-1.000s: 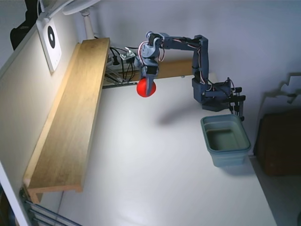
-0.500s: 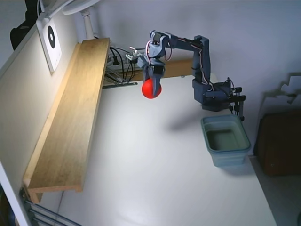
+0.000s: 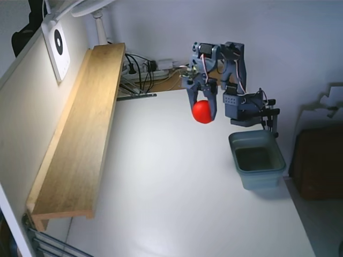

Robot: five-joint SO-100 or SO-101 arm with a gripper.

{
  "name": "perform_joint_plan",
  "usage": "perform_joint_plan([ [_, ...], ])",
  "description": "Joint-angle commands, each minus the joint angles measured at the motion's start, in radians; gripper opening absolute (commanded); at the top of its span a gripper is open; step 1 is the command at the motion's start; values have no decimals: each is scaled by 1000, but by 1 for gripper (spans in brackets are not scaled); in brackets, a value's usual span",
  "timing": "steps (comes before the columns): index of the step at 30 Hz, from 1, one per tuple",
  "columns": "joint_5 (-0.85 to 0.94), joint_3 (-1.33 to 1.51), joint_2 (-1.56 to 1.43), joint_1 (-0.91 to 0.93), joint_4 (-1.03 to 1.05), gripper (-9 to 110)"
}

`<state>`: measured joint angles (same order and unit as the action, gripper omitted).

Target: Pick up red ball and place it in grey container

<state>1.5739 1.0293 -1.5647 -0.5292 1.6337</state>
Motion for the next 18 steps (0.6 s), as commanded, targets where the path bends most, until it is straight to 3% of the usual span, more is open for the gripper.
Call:
perform_joint_plan([
  [1, -3, -41, -19, -104, 9, 23],
  [12, -3, -41, -19, -425, 9, 23],
  [18, -3, -41, -19, -437, 9, 23],
])
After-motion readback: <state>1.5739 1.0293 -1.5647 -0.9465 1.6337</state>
